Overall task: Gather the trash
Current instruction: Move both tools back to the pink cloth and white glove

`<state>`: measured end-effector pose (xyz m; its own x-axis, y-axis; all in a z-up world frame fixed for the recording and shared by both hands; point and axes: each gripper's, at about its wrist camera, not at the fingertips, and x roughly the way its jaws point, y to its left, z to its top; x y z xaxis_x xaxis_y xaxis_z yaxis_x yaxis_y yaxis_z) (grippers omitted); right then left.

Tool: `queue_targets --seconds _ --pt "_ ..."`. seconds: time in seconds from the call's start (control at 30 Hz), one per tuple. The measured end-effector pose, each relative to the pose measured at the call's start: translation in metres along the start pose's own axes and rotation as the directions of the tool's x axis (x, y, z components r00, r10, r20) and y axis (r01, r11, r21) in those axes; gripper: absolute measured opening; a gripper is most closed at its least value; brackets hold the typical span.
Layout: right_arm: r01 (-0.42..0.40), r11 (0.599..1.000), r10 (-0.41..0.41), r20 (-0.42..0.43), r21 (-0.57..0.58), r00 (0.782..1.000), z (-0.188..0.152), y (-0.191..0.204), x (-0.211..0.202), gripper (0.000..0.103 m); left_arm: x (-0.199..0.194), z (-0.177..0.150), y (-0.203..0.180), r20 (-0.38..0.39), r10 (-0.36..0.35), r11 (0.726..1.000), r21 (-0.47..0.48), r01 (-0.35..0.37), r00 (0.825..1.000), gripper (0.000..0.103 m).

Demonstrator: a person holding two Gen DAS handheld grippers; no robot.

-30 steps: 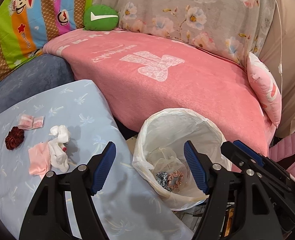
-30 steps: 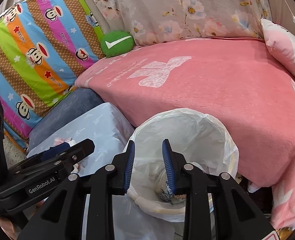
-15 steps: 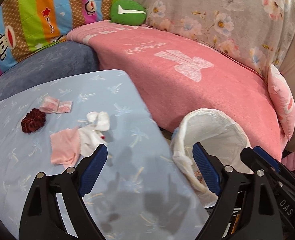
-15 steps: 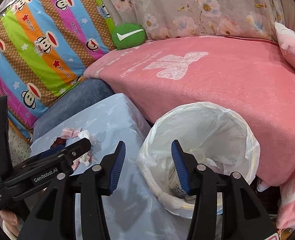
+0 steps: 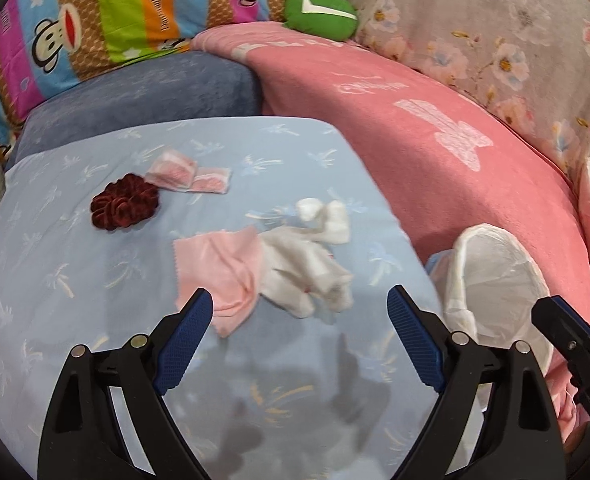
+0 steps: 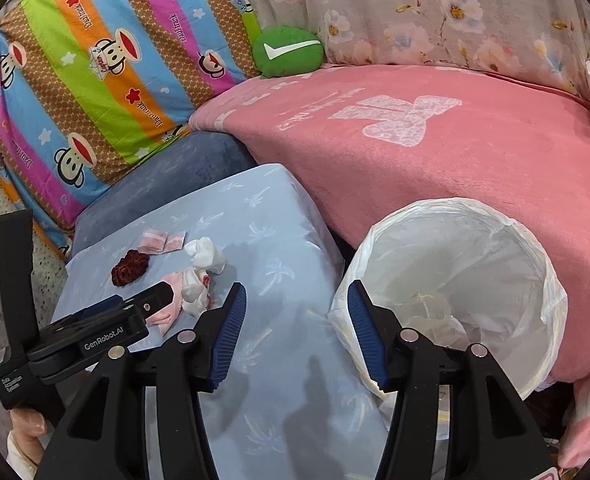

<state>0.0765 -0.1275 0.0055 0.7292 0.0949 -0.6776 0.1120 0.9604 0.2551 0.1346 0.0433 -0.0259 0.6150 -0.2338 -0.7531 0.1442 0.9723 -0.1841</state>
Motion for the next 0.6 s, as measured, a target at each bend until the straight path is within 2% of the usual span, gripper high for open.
queue_targets --seconds 0.3,0.53,0.6 --pt "-0.027 0.999 0.025 -0.045 -0.039 0.999 0.0 0.032 0.03 0.053 0.018 -0.003 0.038 -0.029 0.075 0.997 -0.026 -0.075 0.997 0.087" --pt "-0.04 0.997 0.035 -0.077 -0.071 0.996 0.0 0.055 0.055 0.053 0.035 -0.006 0.057 -0.07 0.069 0.996 -0.047 -0.073 0.995 0.086" --pt "-0.045 0.996 0.038 -0.087 -0.08 0.995 0.0 0.062 0.063 0.053 0.039 -0.006 0.06 -0.078 0.063 0.996 -0.05 -0.067 0.995 0.082"
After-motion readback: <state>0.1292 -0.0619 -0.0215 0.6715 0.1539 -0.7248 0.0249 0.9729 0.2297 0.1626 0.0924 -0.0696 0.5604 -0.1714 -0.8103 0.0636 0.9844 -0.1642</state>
